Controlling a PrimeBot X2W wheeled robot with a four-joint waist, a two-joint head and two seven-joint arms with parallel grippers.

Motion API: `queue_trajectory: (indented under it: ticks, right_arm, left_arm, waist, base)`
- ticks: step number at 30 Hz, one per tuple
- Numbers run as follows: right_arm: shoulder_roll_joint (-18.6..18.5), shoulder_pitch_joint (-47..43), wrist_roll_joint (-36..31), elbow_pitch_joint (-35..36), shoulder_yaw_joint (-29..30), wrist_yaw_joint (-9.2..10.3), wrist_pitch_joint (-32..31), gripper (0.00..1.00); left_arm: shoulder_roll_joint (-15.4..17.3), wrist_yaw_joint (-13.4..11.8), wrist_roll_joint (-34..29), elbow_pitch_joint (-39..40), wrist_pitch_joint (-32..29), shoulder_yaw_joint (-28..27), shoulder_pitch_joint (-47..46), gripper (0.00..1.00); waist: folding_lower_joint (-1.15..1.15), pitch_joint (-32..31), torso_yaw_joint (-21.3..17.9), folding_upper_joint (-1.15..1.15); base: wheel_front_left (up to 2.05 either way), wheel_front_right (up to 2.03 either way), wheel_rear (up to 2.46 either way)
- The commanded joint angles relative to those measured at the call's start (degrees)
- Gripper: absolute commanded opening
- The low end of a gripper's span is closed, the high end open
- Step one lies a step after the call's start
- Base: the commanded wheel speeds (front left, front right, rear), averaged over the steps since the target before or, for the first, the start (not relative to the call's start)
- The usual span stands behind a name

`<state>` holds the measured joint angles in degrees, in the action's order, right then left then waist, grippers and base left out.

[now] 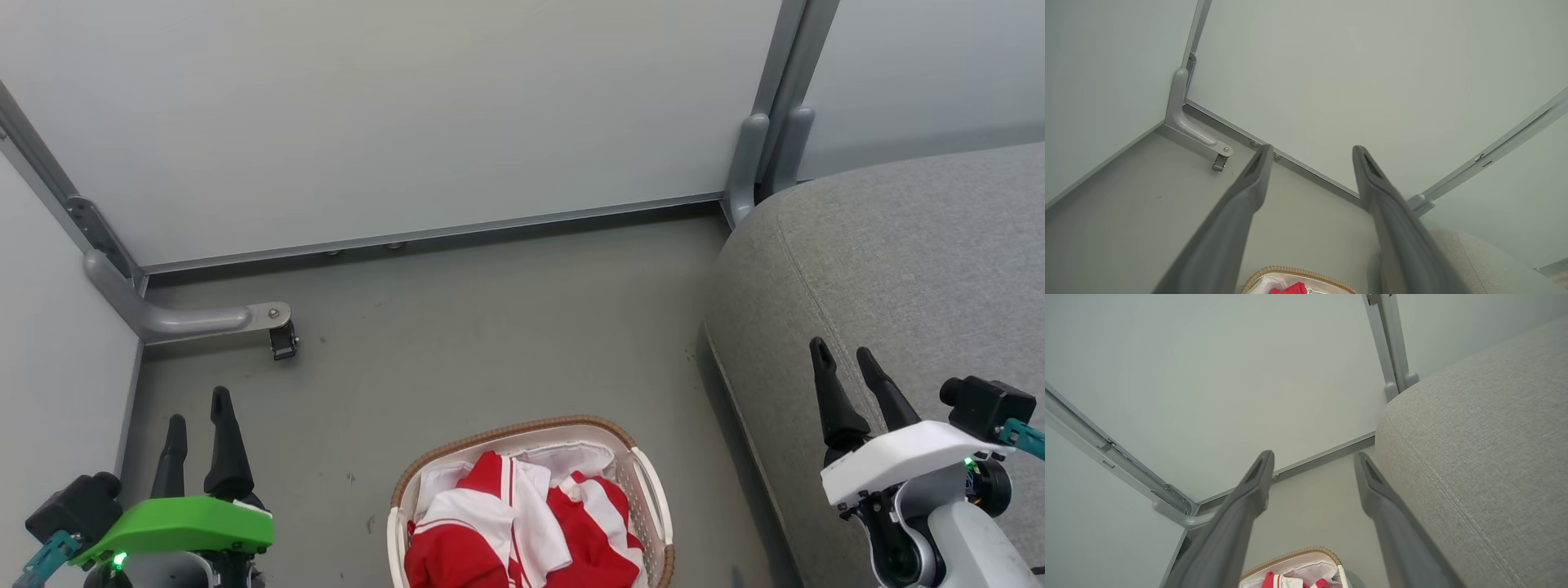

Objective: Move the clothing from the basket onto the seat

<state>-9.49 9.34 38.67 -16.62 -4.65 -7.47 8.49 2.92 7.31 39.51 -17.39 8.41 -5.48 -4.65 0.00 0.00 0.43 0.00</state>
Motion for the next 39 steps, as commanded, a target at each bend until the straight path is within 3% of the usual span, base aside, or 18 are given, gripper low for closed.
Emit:
queue_trajectory:
  ticks: [1, 24, 39]
  right_arm:
    - [-0.6, 1.1, -1.8, 0.2, -0.3, -0.02, 0.6, 1.00]
    - [-1.1, -0.4, -14.0, -2.0, -2.6, -0.03, 3.6, 1.00]
    - [0.0, -2.0, -20.5, -2.9, -3.1, -0.02, 5.3, 1.00]
  left_arm:
    - [0.2, 0.2, -2.3, 0.3, 0.6, 0.0, -0.1, 1.00]
    - [0.8, 0.2, -21.0, -1.7, 3.6, 1.5, 1.7, 1.00]
    - [0.2, 0.2, -28.5, -2.2, 5.4, 2.4, 3.2, 1.00]
  waist:
    - [0.00, 0.0, 0.0, 0.00]
    - [0.00, 0.1, 0.2, 0.00]
    - [0.00, 0.1, 0.2, 0.00]
  base:
    - [0.00, 0.00, 0.00]
    - [0.00, 0.00, 0.00]
    - [0.00, 0.00, 0.00]
